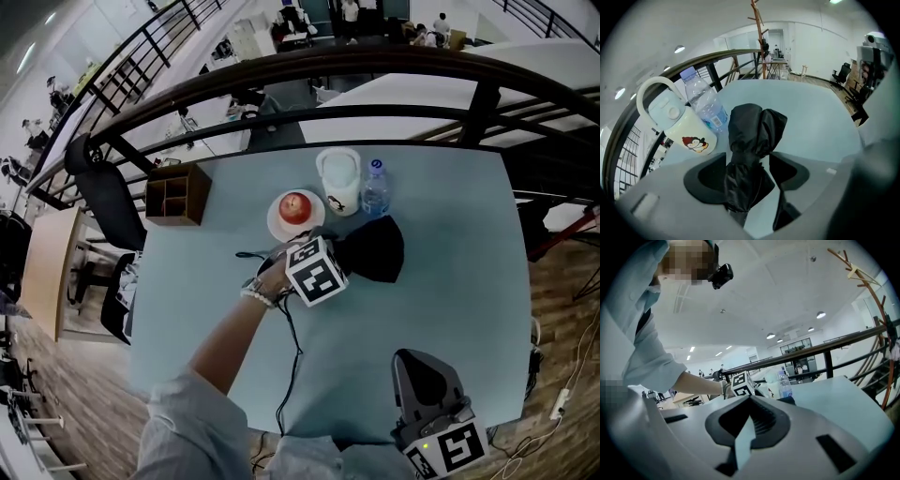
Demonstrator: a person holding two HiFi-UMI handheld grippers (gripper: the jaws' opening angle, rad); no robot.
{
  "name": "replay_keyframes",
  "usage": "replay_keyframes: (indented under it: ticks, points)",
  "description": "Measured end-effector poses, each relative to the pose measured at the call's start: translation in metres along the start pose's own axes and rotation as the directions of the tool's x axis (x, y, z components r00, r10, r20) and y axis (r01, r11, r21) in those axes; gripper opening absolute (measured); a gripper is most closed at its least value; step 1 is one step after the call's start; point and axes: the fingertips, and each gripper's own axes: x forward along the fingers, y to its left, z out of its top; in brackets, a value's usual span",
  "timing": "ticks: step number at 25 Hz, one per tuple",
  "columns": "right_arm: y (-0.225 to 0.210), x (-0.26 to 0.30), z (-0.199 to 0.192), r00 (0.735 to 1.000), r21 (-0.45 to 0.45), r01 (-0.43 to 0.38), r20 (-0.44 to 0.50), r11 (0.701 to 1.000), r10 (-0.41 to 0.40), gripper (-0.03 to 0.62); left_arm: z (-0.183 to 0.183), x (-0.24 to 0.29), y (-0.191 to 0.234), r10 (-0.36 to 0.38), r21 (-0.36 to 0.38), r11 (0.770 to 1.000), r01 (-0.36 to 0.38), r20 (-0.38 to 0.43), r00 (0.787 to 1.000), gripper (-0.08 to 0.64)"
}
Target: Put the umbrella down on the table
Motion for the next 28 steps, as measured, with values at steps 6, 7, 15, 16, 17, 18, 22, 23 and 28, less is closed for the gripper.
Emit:
replay_keyframes:
  ticks: [6, 7, 15, 16, 17, 18, 22, 23, 28]
  points:
    - [0.023, -0.008, 0.001, 1.0, -0.015, 0.013, 0.014, 1.0, -0.013, 0.0, 0.006, -0.027, -0.008, 0.075, -0.01, 0.997, -0.074, 0.114, 0.991, 0.17]
    - [0.027, -0.01, 0.002, 1.0, -0.024, 0.015, 0.017, 1.0, -0.015, 0.0, 0.008, -0.032, -0.009, 0.091, -0.014, 0.996, -0.09, 0.136, 0.986, 0.148]
    - [0.062, -0.019, 0.007, 0.998, -0.051, 0.037, 0.043, 0.998, -0.035, 0.0, 0.011, -0.08, -0.026, 0.212, -0.045, 0.977, -0.208, 0.289, 0.933, 0.006]
    - [0.067, -0.02, 0.008, 0.998, -0.055, 0.04, 0.049, 0.998, -0.038, 0.0, 0.011, -0.086, -0.03, 0.217, -0.049, 0.976, -0.212, 0.307, 0.927, 0.005]
    - [0.071, -0.02, 0.008, 0.998, -0.059, 0.044, 0.055, 0.997, -0.041, 0.0, 0.01, -0.093, -0.033, 0.224, -0.052, 0.974, -0.219, 0.323, 0.92, 0.006]
    - [0.075, -0.021, 0.01, 0.997, -0.063, 0.047, 0.061, 0.997, -0.043, 0.0, 0.009, -0.1, -0.037, 0.234, -0.055, 0.972, -0.229, 0.338, 0.912, 0.006]
    - [0.09, -0.024, 0.014, 0.995, -0.074, 0.065, 0.083, 0.995, -0.058, 0.0, 0.005, -0.13, -0.051, 0.311, -0.073, 0.949, -0.308, 0.396, 0.864, 0.005]
    - [0.094, -0.026, 0.015, 0.994, -0.079, 0.069, 0.088, 0.995, -0.062, 0.0, 0.003, -0.138, -0.055, 0.333, -0.076, 0.94, -0.332, 0.407, 0.851, 0.005]
    - [0.117, -0.033, 0.018, 0.991, -0.107, 0.083, 0.113, 0.991, -0.071, 0.0, -0.011, -0.173, -0.08, 0.408, -0.113, 0.908, -0.404, 0.464, 0.786, 0.006]
